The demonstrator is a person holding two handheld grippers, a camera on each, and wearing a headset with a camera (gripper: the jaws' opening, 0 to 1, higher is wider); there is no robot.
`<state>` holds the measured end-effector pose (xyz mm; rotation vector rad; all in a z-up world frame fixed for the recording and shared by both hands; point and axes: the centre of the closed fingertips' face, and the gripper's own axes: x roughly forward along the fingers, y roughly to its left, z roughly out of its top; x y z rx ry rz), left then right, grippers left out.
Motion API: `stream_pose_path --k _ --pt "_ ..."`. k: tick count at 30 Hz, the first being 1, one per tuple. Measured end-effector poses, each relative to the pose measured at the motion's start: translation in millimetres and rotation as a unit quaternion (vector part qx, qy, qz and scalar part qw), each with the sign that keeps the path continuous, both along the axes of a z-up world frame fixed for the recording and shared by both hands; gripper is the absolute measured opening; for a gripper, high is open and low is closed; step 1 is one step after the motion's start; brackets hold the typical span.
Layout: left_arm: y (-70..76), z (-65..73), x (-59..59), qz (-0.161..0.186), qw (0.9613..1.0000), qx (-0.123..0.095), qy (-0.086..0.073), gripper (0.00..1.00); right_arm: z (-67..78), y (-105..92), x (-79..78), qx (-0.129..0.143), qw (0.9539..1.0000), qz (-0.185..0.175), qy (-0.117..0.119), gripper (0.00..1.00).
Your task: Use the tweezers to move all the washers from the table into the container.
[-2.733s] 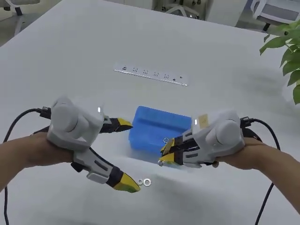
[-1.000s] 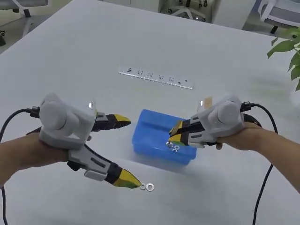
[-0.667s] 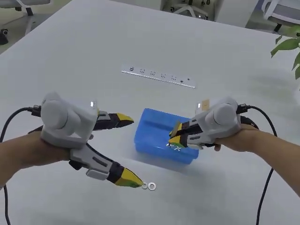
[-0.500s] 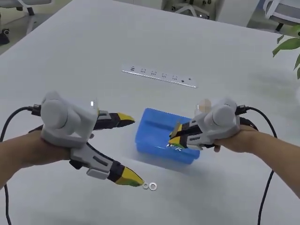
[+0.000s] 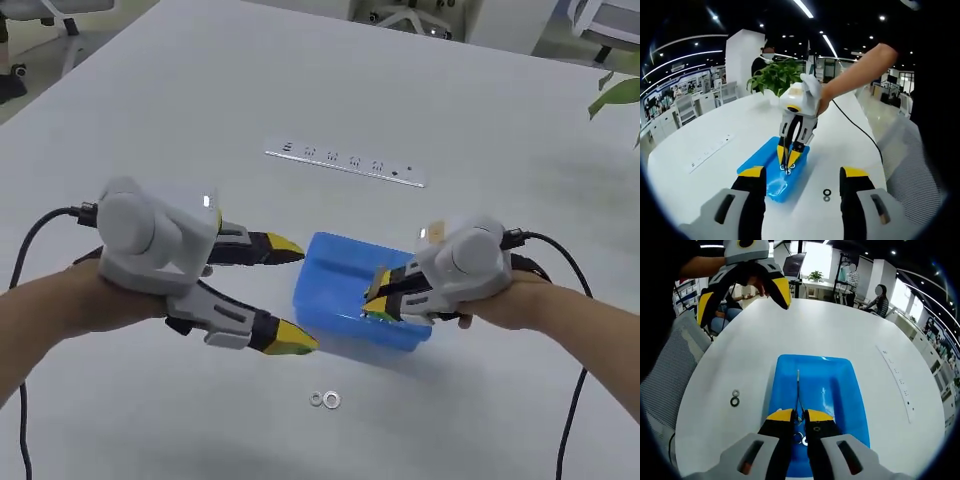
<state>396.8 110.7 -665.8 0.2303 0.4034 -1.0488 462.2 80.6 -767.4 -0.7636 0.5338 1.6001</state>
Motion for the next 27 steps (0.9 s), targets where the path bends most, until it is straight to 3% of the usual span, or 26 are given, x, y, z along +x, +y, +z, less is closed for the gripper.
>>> stream_pose_path --k 8,17,27 --pt "-6.8 2.9 14.1 -0.016 0.9998 0.012 -0.009 0.45 -0.2 0.2 -0.1 0.001 1.0 0.001 -0.001 0.09" --pt "-18.9 4.7 28.5 -0.034 0.9992 0.019 -0.013 0.35 -0.6 1.0 -0.2 -0.002 1.0 0.008 -0.004 0.09" --pt "-31.1 0.8 47.2 -0.054 0.997 0.05 -0.024 0.25 -0.6 1.1 -0.5 -0.003 0.9999 0.015 -0.005 0.09"
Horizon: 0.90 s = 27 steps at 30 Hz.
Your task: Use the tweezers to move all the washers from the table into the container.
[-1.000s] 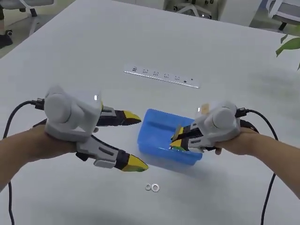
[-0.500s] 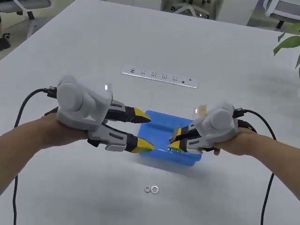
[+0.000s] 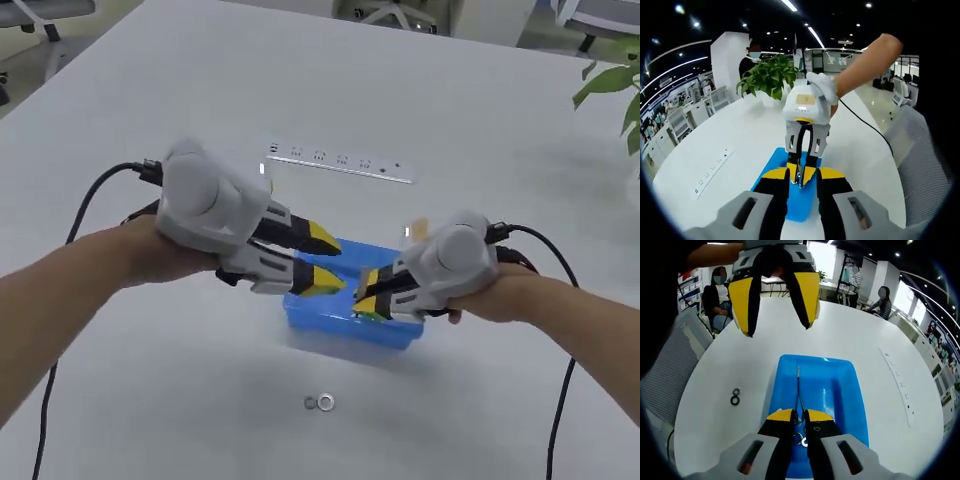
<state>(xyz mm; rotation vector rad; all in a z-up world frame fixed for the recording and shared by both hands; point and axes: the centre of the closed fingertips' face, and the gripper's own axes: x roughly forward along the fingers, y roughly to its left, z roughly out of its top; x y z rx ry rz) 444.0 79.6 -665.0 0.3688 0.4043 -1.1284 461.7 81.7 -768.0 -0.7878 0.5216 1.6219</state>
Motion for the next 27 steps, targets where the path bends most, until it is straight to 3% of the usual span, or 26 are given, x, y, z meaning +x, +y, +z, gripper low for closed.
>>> stream_pose_path --k 11,27 --pt "-15.0 -7.8 10.7 -0.027 0.9991 0.031 -0.005 0.16 0.2 0.0 -0.7 -0.001 1.0 0.005 -0.003 0.09" --pt "-22.5 -18.7 11.1 -0.056 0.9967 0.06 -0.001 0.08 -0.3 0.2 -1.6 -0.005 0.9999 0.011 -0.005 0.09"
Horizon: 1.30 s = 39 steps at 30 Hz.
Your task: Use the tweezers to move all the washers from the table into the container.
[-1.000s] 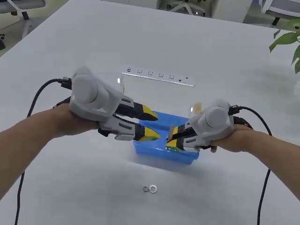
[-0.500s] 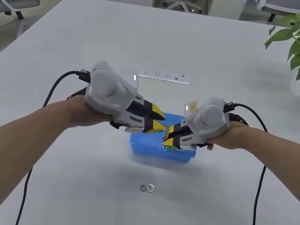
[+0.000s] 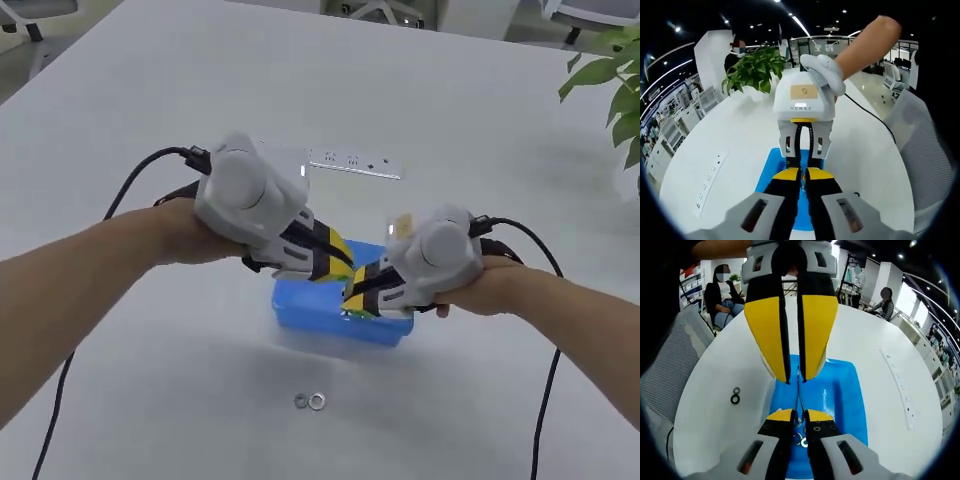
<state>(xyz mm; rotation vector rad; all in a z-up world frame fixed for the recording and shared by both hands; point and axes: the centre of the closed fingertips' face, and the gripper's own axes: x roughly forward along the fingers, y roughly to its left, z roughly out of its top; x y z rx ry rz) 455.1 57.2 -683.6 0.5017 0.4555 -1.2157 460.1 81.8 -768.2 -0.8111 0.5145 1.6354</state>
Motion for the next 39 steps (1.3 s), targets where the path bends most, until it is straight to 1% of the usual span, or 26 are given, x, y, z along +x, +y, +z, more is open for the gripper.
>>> stream_pose_path --k 3,6,15,18,22,23,25,33,36,39 --pt "-0.7 0.0 0.9 0.0 1.0 0.001 -0.005 0.05 -0.2 -0.5 -0.5 0.0 1.0 0.001 0.001 0.09" --pt "-1.5 0.1 1.3 -0.003 1.0 0.002 -0.008 0.05 -0.3 -0.8 -0.2 0.0 1.0 0.001 0.002 0.1" --pt "-2.5 0.6 1.6 -0.007 0.9999 0.003 -0.012 0.04 -0.2 -1.4 0.1 -0.003 1.0 0.006 -0.004 0.11" --pt "-3.2 1.0 1.3 -0.008 0.9999 0.002 -0.012 0.04 -0.4 -2.5 -0.2 -0.005 0.9999 0.008 -0.005 0.11" --pt "-3.7 3.2 1.0 -0.01 0.9999 -0.001 -0.013 0.04 0.0 -4.2 0.1 -0.006 0.9999 0.008 -0.007 0.12" --pt "-3.8 4.8 1.4 -0.01 0.9998 -0.002 -0.017 0.04 0.5 -4.5 0.1 -0.006 0.9999 0.008 -0.008 0.12" --pt "-3.7 7.0 1.9 -0.01 0.9998 -0.004 -0.019 0.04 1.6 -4.7 0.4 -0.005 0.9999 0.006 -0.01 0.12" --pt "-3.2 13.0 0.6 -0.008 0.9998 -0.011 -0.014 0.04 5.7 -4.1 -0.4 0.001 1.0 -0.003 -0.008 0.15" --pt "-3.7 16.7 0.3 -0.006 0.9998 -0.016 -0.012 0.04 9.0 -3.8 -0.2 0.007 0.9999 -0.01 -0.008 0.19" --pt "-4.3 18.6 -1.4 -0.008 0.9998 -0.015 -0.011 0.04 13.3 -3.9 0.2 0.012 0.9998 -0.016 -0.008 0.22"
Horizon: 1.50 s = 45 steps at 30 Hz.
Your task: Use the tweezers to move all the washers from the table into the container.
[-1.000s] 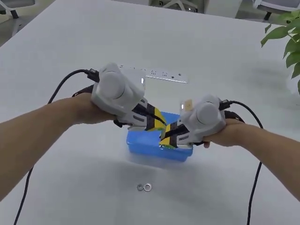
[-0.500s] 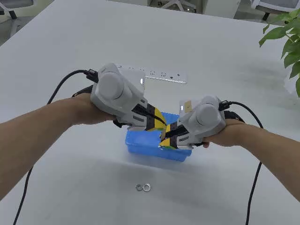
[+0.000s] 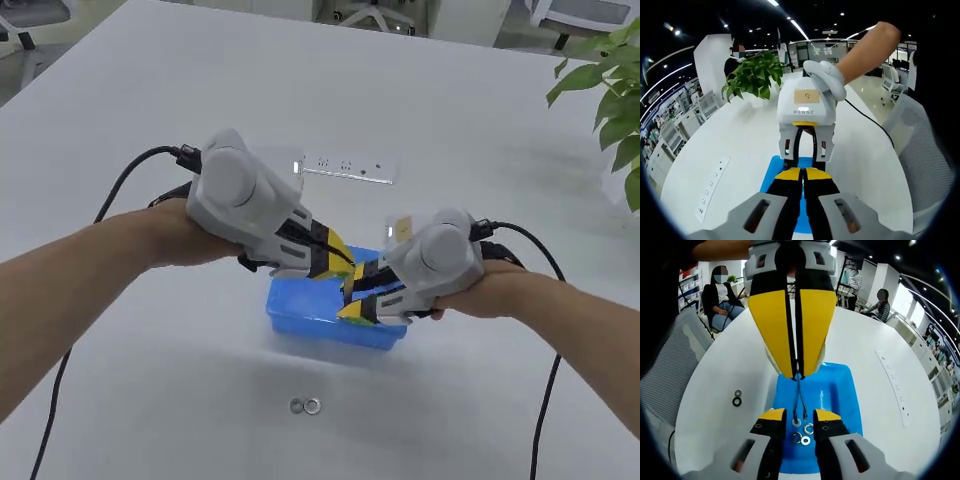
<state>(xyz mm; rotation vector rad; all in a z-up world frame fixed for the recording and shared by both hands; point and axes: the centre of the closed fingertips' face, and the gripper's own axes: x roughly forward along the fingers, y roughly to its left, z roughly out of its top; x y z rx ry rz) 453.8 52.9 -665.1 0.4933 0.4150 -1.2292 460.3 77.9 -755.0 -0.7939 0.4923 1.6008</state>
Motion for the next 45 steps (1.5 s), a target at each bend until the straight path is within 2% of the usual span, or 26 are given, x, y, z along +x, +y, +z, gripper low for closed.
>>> stream_pose_path --k 9,20,30,38,43,45 --pt "0.2 5.5 -1.3 0.004 1.0 0.0 0.003 0.03 13.2 -1.7 -2.1 0.012 0.9999 -0.012 -0.002 0.33" --pt "-0.6 12.1 -4.8 0.004 1.0 0.0 0.006 0.03 33.6 -12.9 -6.7 0.029 0.9989 -0.035 -0.006 0.44" --pt "0.1 17.9 -8.6 0.002 1.0 0.002 0.004 0.03 48.0 -27.5 -20.4 0.047 0.9967 -0.064 0.019 0.67" --pt "-2.1 20.1 -16.8 -0.003 1.0 0.004 0.005 0.03 58.1 -41.8 -36.5 0.069 0.9924 -0.092 0.045 0.88" --pt "-2.7 21.8 -21.3 -0.005 1.0 0.004 0.006 0.03 59.7 -50.2 -44.6 0.081 0.9902 -0.104 0.046 1.0" --pt "-2.6 23.0 -22.9 -0.006 1.0 0.004 0.005 0.03 57.8 -54.9 -46.9 0.082 0.9897 -0.108 0.046 1.0"
